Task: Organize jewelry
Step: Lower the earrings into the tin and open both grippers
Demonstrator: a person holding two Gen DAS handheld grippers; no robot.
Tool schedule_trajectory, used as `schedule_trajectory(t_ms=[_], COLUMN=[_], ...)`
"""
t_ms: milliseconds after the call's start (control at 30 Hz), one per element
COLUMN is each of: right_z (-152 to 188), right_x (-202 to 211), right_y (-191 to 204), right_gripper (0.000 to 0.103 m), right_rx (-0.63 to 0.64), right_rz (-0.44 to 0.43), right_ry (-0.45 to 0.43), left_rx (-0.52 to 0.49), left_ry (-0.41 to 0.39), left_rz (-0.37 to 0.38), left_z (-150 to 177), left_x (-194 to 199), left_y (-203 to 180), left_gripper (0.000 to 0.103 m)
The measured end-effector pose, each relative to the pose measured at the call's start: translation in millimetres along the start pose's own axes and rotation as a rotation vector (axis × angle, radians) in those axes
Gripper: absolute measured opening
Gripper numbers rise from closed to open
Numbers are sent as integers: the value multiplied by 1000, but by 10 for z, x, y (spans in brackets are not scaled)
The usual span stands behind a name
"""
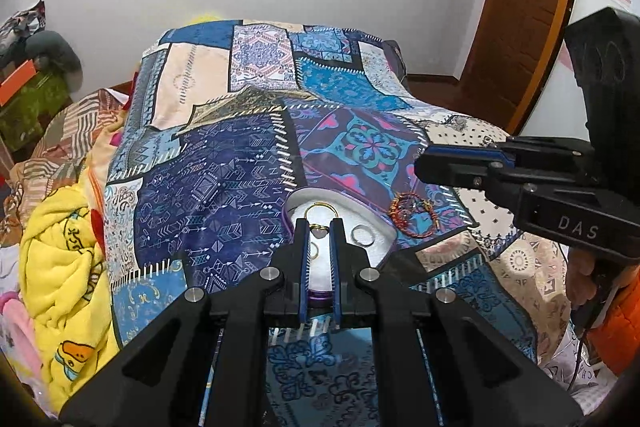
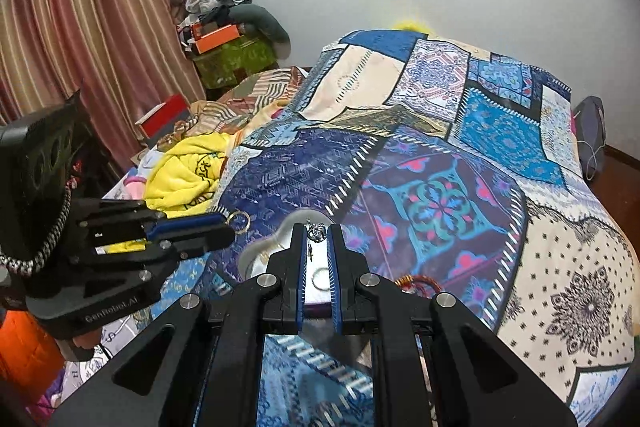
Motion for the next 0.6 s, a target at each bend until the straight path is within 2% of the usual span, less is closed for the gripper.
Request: schedule_trajectory(t_ms=[333,600], right_z=[21,70], right_x=[-397,-543], right_y=[-63,-98], right_gripper=[9,9], right_rx=[-15,-11], right_rz=[-3,8], right_ry=[73,109], left_rx=[-15,-35], left_ry=[67,75], left_rz=[40,21], left_z=[184,234], left_x=[-265,-344], left_y=[-97,-155], left_gripper=[8,8])
Point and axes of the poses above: each gripper's, at about its wrist camera, not at the fingertips, and x roughly against the way its jaws point, y to its left, z to its underside, the point moved 3 cm from there along -x, roughly the way its jaws point, and after that the axes turned 15 degrees about -z, right-handed, at the moved point
